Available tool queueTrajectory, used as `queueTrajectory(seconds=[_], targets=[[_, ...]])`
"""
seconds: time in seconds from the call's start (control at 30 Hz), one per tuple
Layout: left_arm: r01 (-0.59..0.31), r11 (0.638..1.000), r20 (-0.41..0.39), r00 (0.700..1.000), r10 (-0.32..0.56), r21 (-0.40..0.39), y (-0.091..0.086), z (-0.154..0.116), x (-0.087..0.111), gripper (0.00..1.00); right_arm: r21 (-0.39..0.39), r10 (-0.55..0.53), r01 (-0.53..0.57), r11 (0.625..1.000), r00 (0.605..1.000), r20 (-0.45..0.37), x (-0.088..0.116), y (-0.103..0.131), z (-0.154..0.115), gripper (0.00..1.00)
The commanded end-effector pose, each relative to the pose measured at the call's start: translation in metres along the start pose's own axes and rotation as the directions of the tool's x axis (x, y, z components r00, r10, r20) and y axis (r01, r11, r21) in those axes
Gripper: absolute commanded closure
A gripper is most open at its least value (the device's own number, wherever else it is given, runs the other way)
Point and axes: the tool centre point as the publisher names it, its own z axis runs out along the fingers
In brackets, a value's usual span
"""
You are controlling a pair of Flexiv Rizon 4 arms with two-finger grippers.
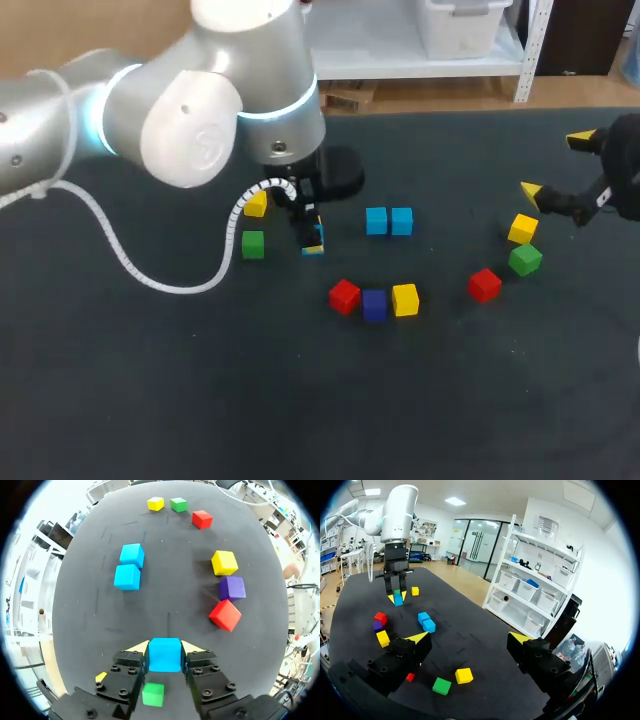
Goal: Place the blue cubes, place green cubes on the blue cubes, place the yellow cubes on the green cubes, then place the red cubes on the yellow cubes, and place purple cube on the red cubes.
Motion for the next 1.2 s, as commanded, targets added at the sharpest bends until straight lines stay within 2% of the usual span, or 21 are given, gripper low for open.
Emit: queueTrajectory(seconds=[0.03, 0.23, 0.43, 0.6, 0.97, 1.2], targets=[[-0.034, 0.997, 0.01, 0.999, 0.033, 0.062, 0.021, 0.009, -0.011, 1.0, 0.003, -0.001, 0.001, 1.0, 1.0, -0.003, 0.0, 0.001, 0.001, 0.0], [-0.098, 0.993, 0.017, 0.995, 0.097, 0.072, 0.035, 0.011, -0.029, 1.0, 0.003, -0.001, 0.001, 1.0, 1.0, -0.003, 0.0, 0.001, 0.001, 0.0], [-0.098, 0.986, 0.049, 0.995, 0.092, 0.137, 0.044, 0.023, -0.038, 1.0, 0.003, -0.001, 0.001, 1.0, 1.0, -0.003, 0.0, 0.001, 0.001, 0.0], [-0.113, 0.982, 0.052, 0.993, 0.106, 0.153, 0.051, 0.029, -0.046, 1.0, 0.003, -0.001, 0.001, 1.0, 1.0, -0.003, 0.0, 0.001, 0.001, 0.0], [-0.156, 0.973, 0.031, 0.988, 0.153, 0.17, 0.058, 0.039, -0.05, 1.0, 0.003, -0.001, 0.001, 1.0, 1.0, -0.003, 0.0, 0.001, 0.001, 0.0], [-0.14, 0.975, 0.025, 0.99, 0.137, 0.171, 0.064, 0.041, -0.048, 1.0, 0.003, -0.001, 0.001, 1.0, 1.0, -0.003, 0.0, 0.001, 0.001, 0.0]])
